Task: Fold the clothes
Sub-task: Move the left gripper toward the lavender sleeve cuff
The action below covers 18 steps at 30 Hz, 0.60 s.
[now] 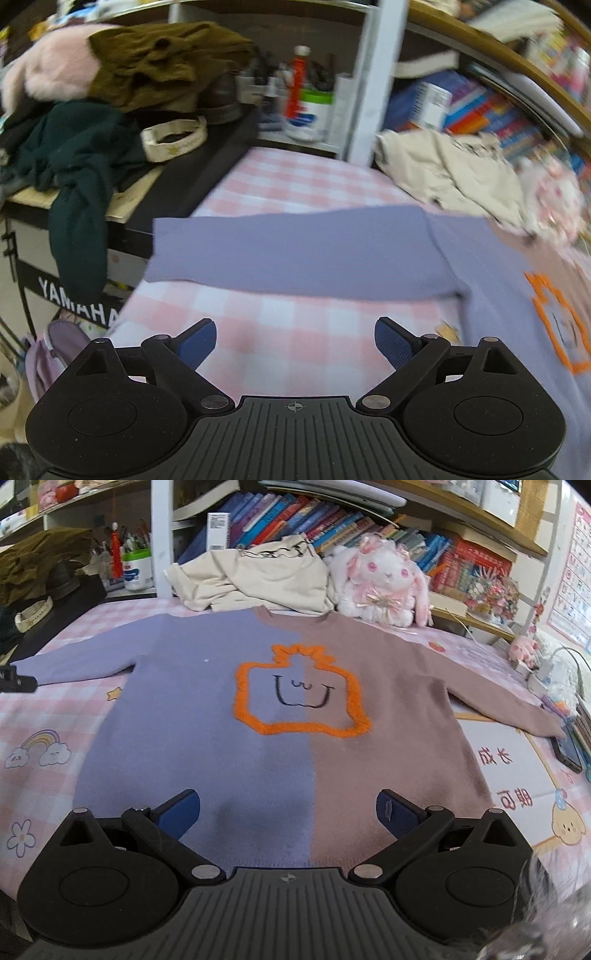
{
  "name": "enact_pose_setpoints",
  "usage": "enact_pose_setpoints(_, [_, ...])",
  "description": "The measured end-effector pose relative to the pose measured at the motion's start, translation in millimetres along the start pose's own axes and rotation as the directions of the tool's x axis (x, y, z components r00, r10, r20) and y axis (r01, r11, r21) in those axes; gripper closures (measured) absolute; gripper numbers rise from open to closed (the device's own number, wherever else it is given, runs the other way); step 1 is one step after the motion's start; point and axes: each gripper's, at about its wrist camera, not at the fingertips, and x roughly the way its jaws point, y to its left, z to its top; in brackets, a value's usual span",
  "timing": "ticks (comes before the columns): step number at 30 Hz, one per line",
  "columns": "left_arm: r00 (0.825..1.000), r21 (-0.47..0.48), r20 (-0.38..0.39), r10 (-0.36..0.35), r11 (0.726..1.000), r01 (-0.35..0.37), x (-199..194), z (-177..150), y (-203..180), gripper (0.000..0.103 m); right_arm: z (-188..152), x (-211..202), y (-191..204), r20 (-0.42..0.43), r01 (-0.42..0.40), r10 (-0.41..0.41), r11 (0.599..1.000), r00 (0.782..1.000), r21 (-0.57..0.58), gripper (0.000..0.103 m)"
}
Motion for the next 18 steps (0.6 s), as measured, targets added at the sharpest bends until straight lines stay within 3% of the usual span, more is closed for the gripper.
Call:
enact_pose_setpoints(5, [0.996, -0.082, 0.044, 0.076, 0.994, -0.072, 13, 16, 24, 0.009, -2, 1, -4, -0.024, 0.018, -0.019, 1.0, 1.0, -0.014, 0.0])
enact_pose_setpoints(9, [0.993, -0.213, 0.036, 0.114, 0.972, -0.104, 26, 25, 53, 0.01, -3, 1, -6, -0.032, 0.026, -0.027, 0.999, 0.999, -0.028, 0.0])
enact_pose_setpoints(14, [0.993, -0.306, 0.019, 0.119, 0.946, -0.108, 35, 25, 74, 0.01, -2, 2, -11, -0.039, 0.032, -0.033, 0.999, 0.999, -0.029, 0.0])
enact_pose_setpoints(18, [0.997, -0.377, 0.029, 0.072, 0.925, -0.056, 40, 26, 85, 0.011, -1, 3, -14, -0.048, 0.033, -0.034, 0.999, 0.998, -0.025, 0.0])
